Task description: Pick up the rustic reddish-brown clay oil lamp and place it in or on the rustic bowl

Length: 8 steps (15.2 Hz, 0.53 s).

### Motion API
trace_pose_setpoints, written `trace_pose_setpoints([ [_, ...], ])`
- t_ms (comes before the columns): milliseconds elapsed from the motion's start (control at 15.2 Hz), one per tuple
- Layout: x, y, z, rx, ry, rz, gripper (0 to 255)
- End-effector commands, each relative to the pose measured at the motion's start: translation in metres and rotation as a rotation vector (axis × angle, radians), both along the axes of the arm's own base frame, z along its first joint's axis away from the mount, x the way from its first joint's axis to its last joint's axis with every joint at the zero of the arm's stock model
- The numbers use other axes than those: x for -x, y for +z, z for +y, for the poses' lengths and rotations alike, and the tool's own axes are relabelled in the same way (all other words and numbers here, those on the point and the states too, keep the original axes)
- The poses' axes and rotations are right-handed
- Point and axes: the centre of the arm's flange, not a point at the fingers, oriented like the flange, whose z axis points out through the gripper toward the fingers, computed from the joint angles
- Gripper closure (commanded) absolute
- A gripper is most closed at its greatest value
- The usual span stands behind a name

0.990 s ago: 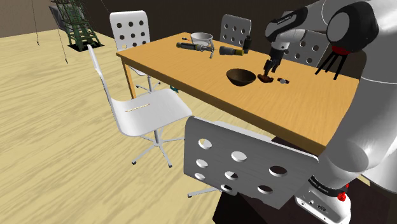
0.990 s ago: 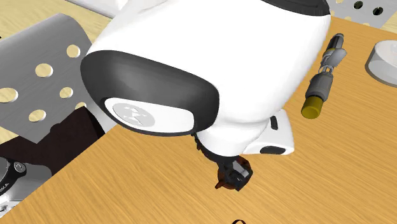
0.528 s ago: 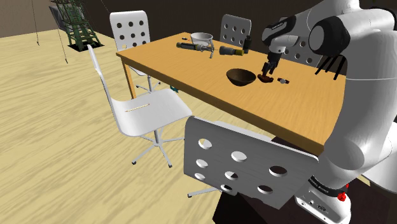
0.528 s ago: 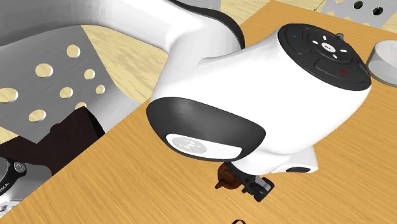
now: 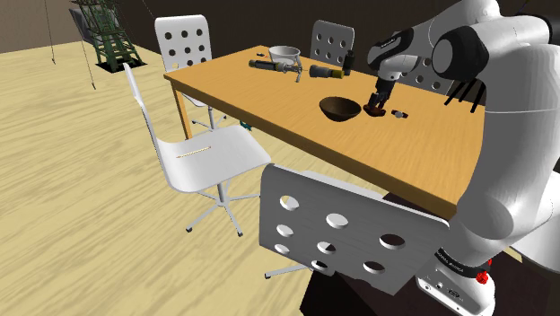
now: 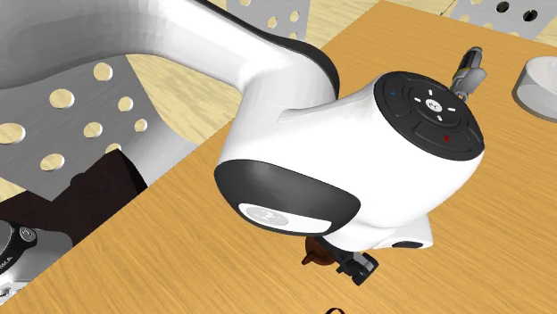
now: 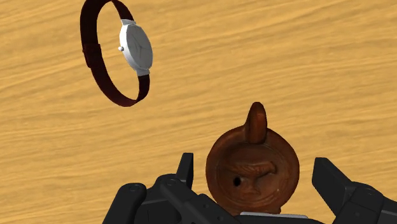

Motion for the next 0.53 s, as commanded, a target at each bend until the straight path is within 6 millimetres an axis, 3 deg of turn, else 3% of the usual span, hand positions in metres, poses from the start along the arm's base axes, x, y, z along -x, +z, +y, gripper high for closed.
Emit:
trace_pose_setpoints([
  [0, 0.0000, -0.0002, -0.0001, 0.000, 0.000, 0.000, 0],
  [198, 0.0000, -0.0002, -0.0001, 0.000, 0.000, 0.000, 0],
  [264, 0.0000, -0.0002, -0.0001, 0.000, 0.000, 0.000, 255],
  [462, 0.0000, 0.0001, 0.0000, 0.000, 0.000, 0.000, 255],
])
